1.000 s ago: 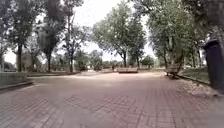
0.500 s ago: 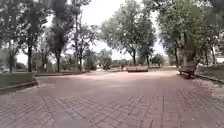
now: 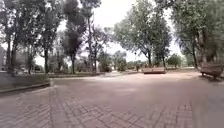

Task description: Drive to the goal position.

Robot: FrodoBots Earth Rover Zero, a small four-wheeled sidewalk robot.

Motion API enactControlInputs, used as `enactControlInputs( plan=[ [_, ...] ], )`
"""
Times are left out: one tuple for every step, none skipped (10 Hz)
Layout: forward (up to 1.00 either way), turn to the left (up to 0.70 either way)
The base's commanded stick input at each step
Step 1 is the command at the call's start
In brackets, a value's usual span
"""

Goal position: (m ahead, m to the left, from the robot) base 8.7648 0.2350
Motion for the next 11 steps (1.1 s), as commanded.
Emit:
enactControlInputs(
  plan=[
    [0.85,0.00],
    [0.85,0.00],
    [0.85,0.00],
    [0.85,0.00],
    [0.85,0.00],
    [0.85,0.00],
    [0.85,0.00],
    [0.85,0.00],
    [0.85,0.00],
    [0.85,0.00],
    [0.85,0.00]
  ],
)
